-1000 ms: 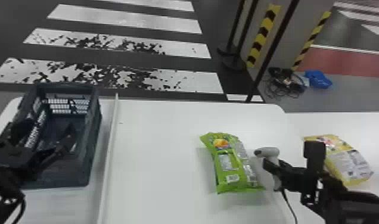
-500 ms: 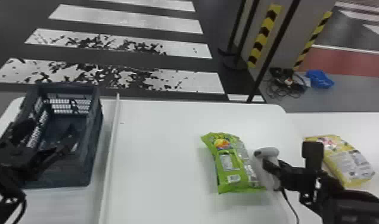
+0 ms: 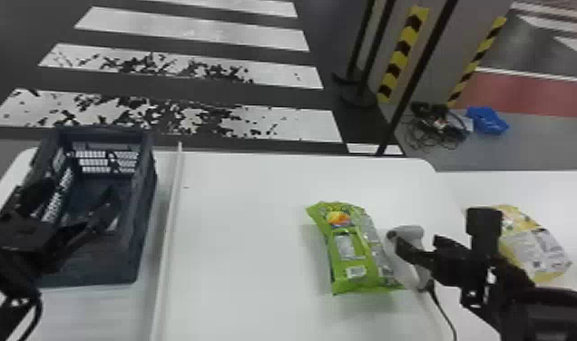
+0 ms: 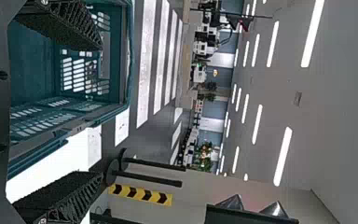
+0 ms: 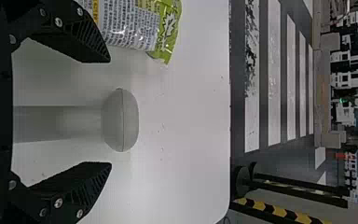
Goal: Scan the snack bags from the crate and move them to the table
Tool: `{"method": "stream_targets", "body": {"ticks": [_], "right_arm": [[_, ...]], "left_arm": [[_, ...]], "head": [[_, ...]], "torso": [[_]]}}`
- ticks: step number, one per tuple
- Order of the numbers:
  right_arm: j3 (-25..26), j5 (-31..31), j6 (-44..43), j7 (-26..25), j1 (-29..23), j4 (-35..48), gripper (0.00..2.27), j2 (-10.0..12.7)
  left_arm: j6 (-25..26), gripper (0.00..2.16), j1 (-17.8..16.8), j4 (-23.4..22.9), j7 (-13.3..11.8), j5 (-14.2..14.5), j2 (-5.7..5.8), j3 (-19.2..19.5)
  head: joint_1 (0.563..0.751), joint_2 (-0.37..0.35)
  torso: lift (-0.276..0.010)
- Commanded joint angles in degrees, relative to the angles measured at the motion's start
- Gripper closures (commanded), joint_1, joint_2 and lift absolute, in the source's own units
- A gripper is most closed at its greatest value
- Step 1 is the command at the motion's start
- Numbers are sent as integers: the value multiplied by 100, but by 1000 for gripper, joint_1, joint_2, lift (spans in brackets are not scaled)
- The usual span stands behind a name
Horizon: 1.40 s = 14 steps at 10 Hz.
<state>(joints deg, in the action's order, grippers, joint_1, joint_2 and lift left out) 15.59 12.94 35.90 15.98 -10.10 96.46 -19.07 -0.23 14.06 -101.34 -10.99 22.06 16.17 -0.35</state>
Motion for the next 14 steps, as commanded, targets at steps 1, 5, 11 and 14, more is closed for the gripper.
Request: {"method": "stream_targets", "body": {"ticks": [1,5,11,14], "right_arm": [[76,138,520,-43,-299,954,43,97],[-188,262,1346,-51,-484,1903,83,439],[-258,367,995,265,-176,927,83,545],[-232,279,748,546,114,206,120,413]], "left_arm": [[2,33,0,0,0,0,0,0],[2,33,9,-79,-9,9,0,9],[37,33,115,-352,-26,44,0,35],[37,33,141,-352,-26,44,0,44]], "head": [[695,-194],[695,-122],[695,-73],[695,-95]], "torso": [[-95],[-95],[-95],[-95]]}}
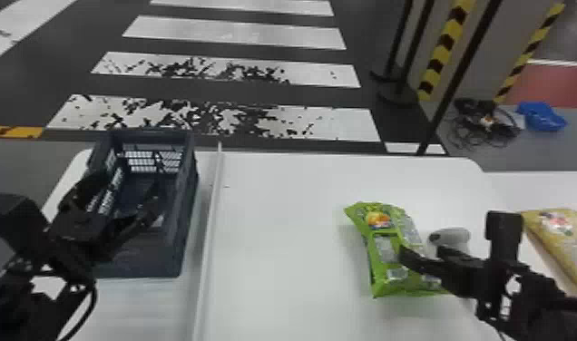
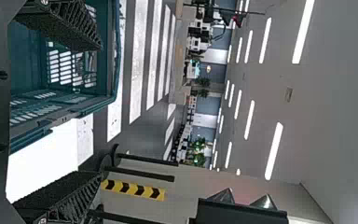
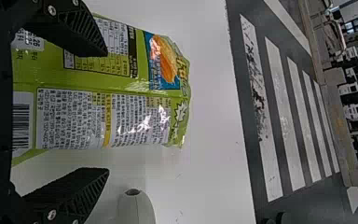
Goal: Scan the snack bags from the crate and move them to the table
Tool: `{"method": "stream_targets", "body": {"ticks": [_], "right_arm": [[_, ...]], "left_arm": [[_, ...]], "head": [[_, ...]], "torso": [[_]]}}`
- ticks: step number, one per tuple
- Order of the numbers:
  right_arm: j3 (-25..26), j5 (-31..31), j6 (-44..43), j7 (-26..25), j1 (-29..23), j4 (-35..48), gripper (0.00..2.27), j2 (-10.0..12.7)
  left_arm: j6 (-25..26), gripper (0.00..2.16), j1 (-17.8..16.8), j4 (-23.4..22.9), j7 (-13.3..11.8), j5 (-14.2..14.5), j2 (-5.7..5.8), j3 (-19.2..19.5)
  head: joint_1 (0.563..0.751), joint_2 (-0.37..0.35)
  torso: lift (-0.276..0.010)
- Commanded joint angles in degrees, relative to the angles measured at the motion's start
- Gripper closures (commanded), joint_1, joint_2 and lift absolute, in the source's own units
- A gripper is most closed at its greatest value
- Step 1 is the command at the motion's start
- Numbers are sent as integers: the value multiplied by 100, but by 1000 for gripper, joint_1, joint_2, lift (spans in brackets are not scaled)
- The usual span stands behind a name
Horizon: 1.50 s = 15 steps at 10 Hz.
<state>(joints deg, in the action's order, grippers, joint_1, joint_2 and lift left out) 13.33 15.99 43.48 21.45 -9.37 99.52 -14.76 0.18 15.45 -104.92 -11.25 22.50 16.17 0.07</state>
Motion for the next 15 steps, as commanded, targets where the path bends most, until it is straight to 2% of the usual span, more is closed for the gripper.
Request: {"method": "stream_targets", "body": {"ticks": [1,2,4,6,9,11,12,13,15], "right_arm": [[-50,-43,-10,35,75,-249,292,-62],[-67,-52,8,131,84,-346,566,-79],[-85,-43,-10,175,111,-416,2162,-88],[-85,54,-274,167,-39,-258,2243,-79],[100,467,-45,167,-267,314,2243,-79],[443,906,218,158,-364,841,2243,-79],[794,968,236,123,-294,911,2243,-79],[1031,950,183,26,-56,823,2243,-159],[1260,783,-696,-273,295,24,2246,-519]], "left_arm": [[-5,33,2,-2,0,0,0,2],[13,33,-7,-2,0,0,0,2],[31,33,-15,6,0,0,0,2],[48,33,-15,15,9,-26,0,2],[48,33,-33,33,9,-26,-9,2],[48,33,-15,33,9,-26,-9,2],[48,33,2,15,9,-35,0,2],[48,33,37,6,9,-26,0,28],[48,33,99,6,0,-18,18,98]], "head": [[695,-102],[695,-106],[695,-106],[695,-105],[695,-95],[695,-90],[695,-90],[695,-105],[695,-158]], "torso": [[-95],[-95],[-95],[-95],[-95],[-95],[-95],[-95],[-95]]}}
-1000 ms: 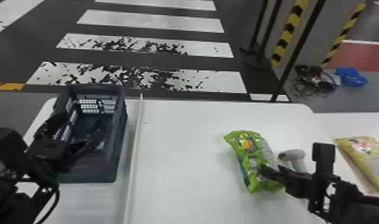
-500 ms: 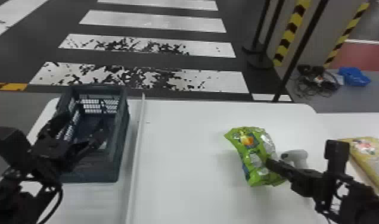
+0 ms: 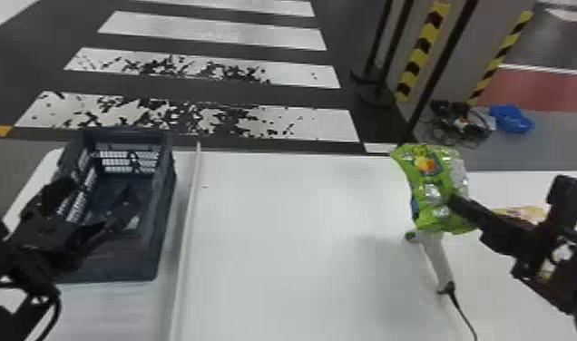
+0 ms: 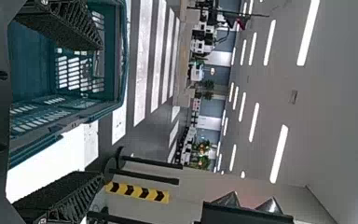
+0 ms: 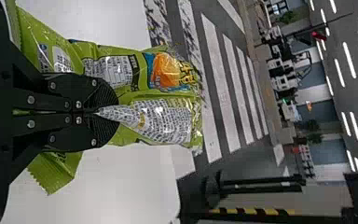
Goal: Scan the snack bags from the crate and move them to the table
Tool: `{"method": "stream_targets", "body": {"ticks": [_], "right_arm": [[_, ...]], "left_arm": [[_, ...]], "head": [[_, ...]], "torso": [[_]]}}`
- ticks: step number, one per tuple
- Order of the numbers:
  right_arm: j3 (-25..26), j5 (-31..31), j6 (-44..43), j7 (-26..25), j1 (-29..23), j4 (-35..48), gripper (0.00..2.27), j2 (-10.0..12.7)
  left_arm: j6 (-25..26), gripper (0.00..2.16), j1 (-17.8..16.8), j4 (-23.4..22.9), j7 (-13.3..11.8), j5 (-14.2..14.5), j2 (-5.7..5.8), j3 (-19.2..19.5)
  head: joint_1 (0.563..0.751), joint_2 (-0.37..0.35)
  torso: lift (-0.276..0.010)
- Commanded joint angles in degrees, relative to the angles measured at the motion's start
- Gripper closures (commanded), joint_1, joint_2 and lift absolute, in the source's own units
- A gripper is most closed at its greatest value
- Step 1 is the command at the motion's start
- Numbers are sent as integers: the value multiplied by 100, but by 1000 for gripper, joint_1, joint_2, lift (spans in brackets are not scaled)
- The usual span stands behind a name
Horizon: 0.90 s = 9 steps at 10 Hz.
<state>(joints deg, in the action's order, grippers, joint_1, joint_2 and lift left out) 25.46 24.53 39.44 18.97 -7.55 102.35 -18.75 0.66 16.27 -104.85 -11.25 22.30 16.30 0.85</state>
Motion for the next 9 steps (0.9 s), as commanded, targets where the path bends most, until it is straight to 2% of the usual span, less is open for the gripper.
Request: {"method": "stream_targets", "body": {"ticks": [1,5,7,9], "right_arm": [[56,-264,-749,-253,342,-752,2246,-314],[-243,-967,-2436,-1299,1370,-2879,2246,-1025],[-594,-1547,-2981,-1659,1862,-4065,2246,-1351],[-858,-2013,-2981,-1844,1977,-4672,2246,-1535]], "left_arm": [[0,33,17,8,0,20,31,38],[0,33,-45,96,0,2,13,73],[0,33,-89,175,-9,20,13,73],[-35,33,-220,334,-44,20,5,-50]], "head": [[695,-196],[695,-350],[695,-350],[695,-350]], "torso": [[-95],[-95],[-95],[-95]]}}
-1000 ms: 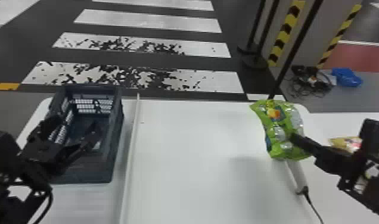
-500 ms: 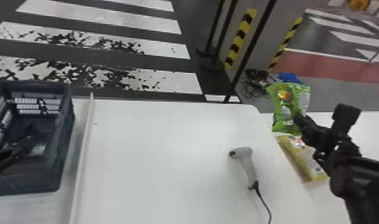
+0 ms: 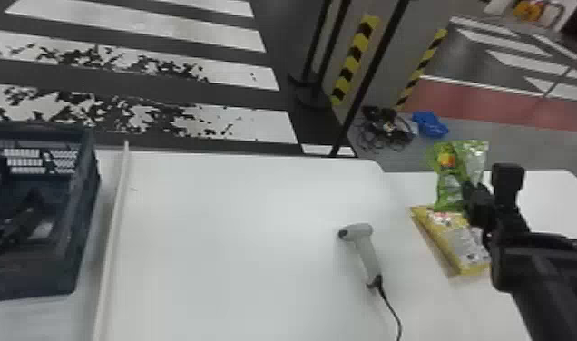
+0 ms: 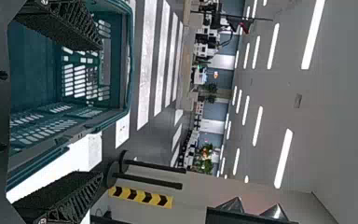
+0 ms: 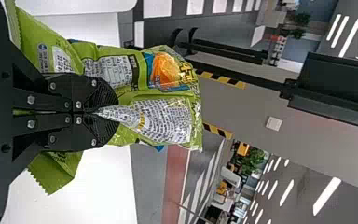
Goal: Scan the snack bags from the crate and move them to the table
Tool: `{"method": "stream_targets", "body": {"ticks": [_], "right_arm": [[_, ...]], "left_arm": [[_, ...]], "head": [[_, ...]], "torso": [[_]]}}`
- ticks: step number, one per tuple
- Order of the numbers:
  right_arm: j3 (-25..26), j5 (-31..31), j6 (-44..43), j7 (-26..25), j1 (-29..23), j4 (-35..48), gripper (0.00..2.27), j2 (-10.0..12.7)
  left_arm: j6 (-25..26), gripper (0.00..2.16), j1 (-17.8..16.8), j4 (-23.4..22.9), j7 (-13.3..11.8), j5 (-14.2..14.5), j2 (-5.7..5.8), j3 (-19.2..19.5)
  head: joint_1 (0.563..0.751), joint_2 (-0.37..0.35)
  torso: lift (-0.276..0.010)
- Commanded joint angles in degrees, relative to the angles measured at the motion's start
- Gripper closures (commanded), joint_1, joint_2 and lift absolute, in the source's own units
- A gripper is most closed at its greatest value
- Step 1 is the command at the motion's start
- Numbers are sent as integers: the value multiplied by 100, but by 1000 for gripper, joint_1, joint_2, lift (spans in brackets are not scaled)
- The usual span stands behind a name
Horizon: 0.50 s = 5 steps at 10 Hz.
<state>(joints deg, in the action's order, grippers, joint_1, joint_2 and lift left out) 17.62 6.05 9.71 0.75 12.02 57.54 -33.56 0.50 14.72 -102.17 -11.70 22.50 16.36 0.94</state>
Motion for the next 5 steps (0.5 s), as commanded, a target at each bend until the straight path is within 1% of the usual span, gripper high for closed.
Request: {"method": "stream_targets", "body": {"ticks": [1,2,3,4,5], "right_arm": [[-154,-412,10,-49,125,-569,2246,-98],[-462,-728,-8,-75,301,-1061,2246,-168],[-523,-860,-219,-137,310,-1149,2246,-168],[-717,-886,274,-102,389,-1131,2246,-194],[-699,-781,362,-75,415,-1105,2246,-186]], "left_arm": [[-19,33,-145,109,-17,0,-1,-111],[-19,33,-198,136,-17,26,8,-138],[-19,33,-233,127,-17,35,8,-155],[-19,33,-224,118,-17,35,16,-164],[-19,33,-233,127,-17,35,16,-182]], "head": [[695,-350],[695,-350],[695,-350],[695,-350],[695,-350]], "torso": [[-95],[-95],[-95],[-95],[-95]]}}
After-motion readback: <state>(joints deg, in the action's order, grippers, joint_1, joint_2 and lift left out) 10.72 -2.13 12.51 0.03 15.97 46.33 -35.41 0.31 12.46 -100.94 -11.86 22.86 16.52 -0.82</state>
